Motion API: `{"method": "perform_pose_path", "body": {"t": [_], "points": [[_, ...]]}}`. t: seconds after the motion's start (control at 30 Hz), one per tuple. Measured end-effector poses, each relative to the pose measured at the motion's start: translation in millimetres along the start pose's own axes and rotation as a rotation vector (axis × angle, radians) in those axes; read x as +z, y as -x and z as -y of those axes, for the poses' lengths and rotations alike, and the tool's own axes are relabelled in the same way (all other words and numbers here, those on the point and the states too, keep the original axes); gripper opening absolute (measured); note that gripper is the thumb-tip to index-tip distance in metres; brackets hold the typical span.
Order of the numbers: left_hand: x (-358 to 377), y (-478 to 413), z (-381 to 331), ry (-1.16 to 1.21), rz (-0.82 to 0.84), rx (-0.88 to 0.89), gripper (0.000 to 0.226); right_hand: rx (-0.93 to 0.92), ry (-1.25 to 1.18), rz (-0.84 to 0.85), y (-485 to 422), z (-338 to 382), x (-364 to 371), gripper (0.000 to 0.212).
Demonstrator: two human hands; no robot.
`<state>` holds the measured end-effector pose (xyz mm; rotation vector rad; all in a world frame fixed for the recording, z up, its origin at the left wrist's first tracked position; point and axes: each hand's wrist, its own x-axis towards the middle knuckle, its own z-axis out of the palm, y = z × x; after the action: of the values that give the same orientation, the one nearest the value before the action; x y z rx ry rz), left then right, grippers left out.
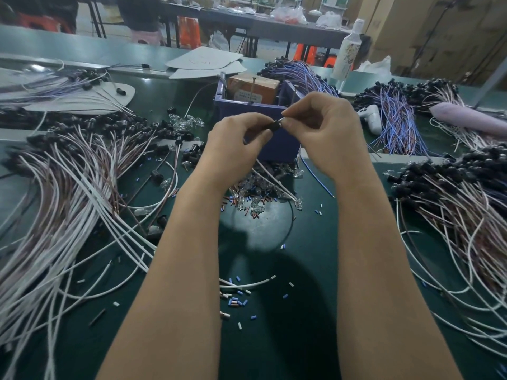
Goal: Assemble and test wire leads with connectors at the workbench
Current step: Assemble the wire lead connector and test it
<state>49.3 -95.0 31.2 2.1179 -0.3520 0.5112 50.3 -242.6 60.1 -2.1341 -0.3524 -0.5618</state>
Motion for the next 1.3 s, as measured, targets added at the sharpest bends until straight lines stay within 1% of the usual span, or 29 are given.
{"method": "perform_pose_path", "body": {"t": [0.2, 0.4, 0.53, 0.67, 0.77, 0.83, 0.93, 1.03, 1.1, 1.17, 1.3], "points": [[-1.0, 0.7, -1.2, -0.014, 0.014, 0.022, 0.023, 0.008, 0.026, 0.013, 0.1, -1.3, 2.6, 0.008], [-0.5, 1.4, 0.0, 0.000, 0.039, -0.021, 0.023, 0.079, -0.130, 0.009, 0.8, -5.6, 6.5, 0.011], [3.7, 0.6, -1.8, 0.016, 0.051, -0.036, 0.022, 0.094, -0.158, -0.037, 2.0, -7.5, 8.6, 0.011], [8.5, -1.5, 0.2, 0.062, 0.059, -0.059, 0.018, 0.144, -0.271, -0.091, 2.2, -6.4, 9.6, 0.011], [10.9, -0.5, 4.3, 0.144, 0.010, -0.102, 0.018, 0.171, -0.285, -0.155, 0.6, -4.6, 8.8, 0.007], [11.7, -0.2, 6.0, 0.199, -0.021, -0.108, 0.020, 0.186, -0.275, -0.169, 1.5, -4.8, 8.5, 0.011], [13.3, -0.3, 6.8, 0.239, -0.045, -0.084, 0.020, 0.217, -0.293, -0.121, 2.7, -4.5, 7.0, 0.013], [14.1, 0.5, 7.6, 0.263, -0.058, -0.070, 0.021, 0.258, -0.387, -0.045, 2.1, -1.9, 4.5, 0.014], [13.8, 0.3, 8.1, 0.275, -0.066, -0.064, 0.021, 0.253, -0.415, -0.012, 2.0, -0.5, 3.8, 0.016], [13.4, -0.5, 8.6, 0.281, -0.069, -0.060, 0.021, 0.234, -0.404, -0.007, 1.8, 0.5, 4.7, 0.015], [14.4, 0.0, 8.9, 0.285, -0.055, -0.053, 0.021, 0.185, -0.302, -0.014, 0.1, 0.8, 6.0, 0.016]]}}
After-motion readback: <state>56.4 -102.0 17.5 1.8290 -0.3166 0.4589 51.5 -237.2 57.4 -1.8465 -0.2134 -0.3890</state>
